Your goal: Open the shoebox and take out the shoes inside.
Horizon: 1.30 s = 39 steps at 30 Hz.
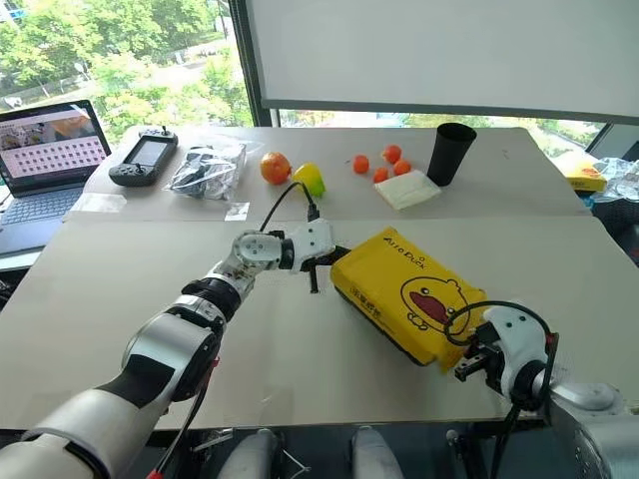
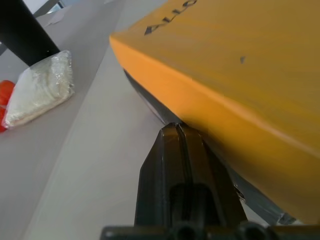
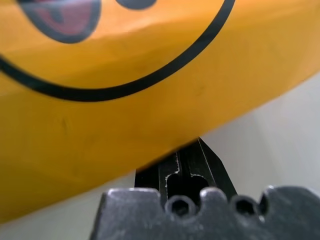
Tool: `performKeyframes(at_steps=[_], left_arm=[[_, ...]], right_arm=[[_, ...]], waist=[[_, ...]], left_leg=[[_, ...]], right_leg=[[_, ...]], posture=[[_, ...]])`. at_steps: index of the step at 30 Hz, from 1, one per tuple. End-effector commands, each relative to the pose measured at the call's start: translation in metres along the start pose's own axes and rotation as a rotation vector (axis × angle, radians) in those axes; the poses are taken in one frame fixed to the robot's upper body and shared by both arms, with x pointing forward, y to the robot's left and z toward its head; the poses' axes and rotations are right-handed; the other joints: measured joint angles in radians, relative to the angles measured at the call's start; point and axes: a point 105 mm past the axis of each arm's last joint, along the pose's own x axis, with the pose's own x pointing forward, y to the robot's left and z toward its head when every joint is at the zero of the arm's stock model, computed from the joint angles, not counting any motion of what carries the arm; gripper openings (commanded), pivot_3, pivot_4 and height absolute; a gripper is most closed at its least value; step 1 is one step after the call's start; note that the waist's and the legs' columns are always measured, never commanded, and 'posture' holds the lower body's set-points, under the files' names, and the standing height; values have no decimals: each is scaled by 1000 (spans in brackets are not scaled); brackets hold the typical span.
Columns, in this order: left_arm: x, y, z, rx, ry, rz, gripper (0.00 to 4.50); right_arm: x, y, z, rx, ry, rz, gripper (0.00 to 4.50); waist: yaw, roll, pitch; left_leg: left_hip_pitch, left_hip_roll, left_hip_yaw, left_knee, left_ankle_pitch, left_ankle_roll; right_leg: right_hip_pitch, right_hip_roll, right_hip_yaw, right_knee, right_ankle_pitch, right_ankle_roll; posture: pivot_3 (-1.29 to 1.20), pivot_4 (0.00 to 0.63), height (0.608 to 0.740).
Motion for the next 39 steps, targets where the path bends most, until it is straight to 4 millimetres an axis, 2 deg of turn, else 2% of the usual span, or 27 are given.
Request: performKeyframes(at_steps=[1, 6, 10, 13, 17, 20, 22, 24, 27, 29, 30, 31, 33, 37, 39], left_arm=[[-25, 2, 3, -82, 0, -109, 0], [-70, -23, -21, -235, 55, -190, 0], [-107, -53, -35, -322, 176, -188, 0], [-127, -70, -33, -385, 219, -143, 0], [-141, -80, -27, -446, 229, -74, 0], [-146, -85, -17, -473, 217, -67, 0], [-158, -88, -15, -476, 250, -66, 0], [-173, -83, -17, -458, 305, -33, 0], [-201, -55, -24, -355, 382, 113, 0], [-221, -6, -38, -235, 428, 367, 0], [-226, 11, -43, -192, 439, 460, 0], [-228, 25, -48, -184, 431, 534, 0], [-217, 40, -50, -190, 353, 595, 0], [-159, 42, -61, -167, 261, 588, 0], [-138, 39, -62, -181, 215, 569, 0]], right_arm=[[21, -3, 26, -121, -86, 71, 23], [52, 2, 51, -230, -121, 186, 23], [70, 25, 73, -301, -166, 294, 23], [79, 43, 90, -325, -211, 365, 23], [95, 58, 96, -385, -218, 431, 23], [106, 54, 96, -441, -201, 425, 23], [106, 44, 94, -474, -176, 410, 23], [105, 34, 94, -486, -161, 395, 23], [97, 20, 90, -499, -120, 378, 23], [92, 10, 86, -506, -97, 340, 23], [90, 7, 85, -508, -94, 325, 23], [89, 6, 86, -504, -96, 312, 23], [88, 7, 87, -495, -108, 298, 23], [86, 22, 87, -484, -120, 301, 23], [86, 30, 90, -474, -136, 306, 23]], waist=[[-12, 0, 0], [-35, 2, 0], [-42, 2, 1], [-34, 2, 1], [-19, 2, 1], [-9, 2, 1], [-5, 2, 1], [-6, 2, 1], [-6, 2, 1], [-2, 2, 1], [2, 2, 1], [8, 1, 1], [13, 2, 1], [22, 2, 1], [21, 1, 1]], left_leg=[[0, 0, 0, 0, 0, 0], [1, 1, 0, 0, -1, 1], [1, 2, 0, 0, -1, 2], [1, 3, -1, 0, -1, 2], [1, 3, -1, 1, -1, 2], [1, 3, -1, 1, -1, 2], [1, 3, -1, 1, -1, 2], [1, 3, -1, 1, -1, 2], [1, 3, -1, 1, -1, 2], [2, 3, -1, 1, -1, 2], [3, 3, -1, 1, -1, 2], [3, 3, -1, 1, -1, 2], [2, 4, -1, 2, -1, 2], [-1, 1, 0, 2, -1, 2], [-2, 2, 0, 2, -1, 2]], right_leg=[[-1, 0, 0, 0, 0, 0], [-1, 1, 1, 3, -1, -1], [-2, 2, 1, 5, 0, -1], [-2, 3, 0, 5, 0, -3], [-1, 2, 0, 5, 0, -2], [-1, 2, -1, 4, 0, -2], [-2, 2, -2, 4, 0, -3], [-2, 2, -2, 4, 1, -5], [-2, 2, -2, 5, 2, -8], [-1, 2, -2, 5, 2, -8], [-1, 2, -2, 5, 1, -7], [0, 2, -3, 4, 0, -6], [0, 2, -4, 4, 1, -6], [-2, -1, -3, 4, 3, -10], [-3, -1, -3, 4, 4, -10]], posture=[[0, 150, 723], [0, 150, 723], [0, 150, 723], [0, 150, 723], [0, 150, 723], [0, 150, 723], [0, 150, 723], [0, 150, 723], [0, 150, 723], [0, 150, 723], [0, 150, 723], [0, 150, 723], [0, 150, 723], [0, 150, 723], [0, 150, 723]])
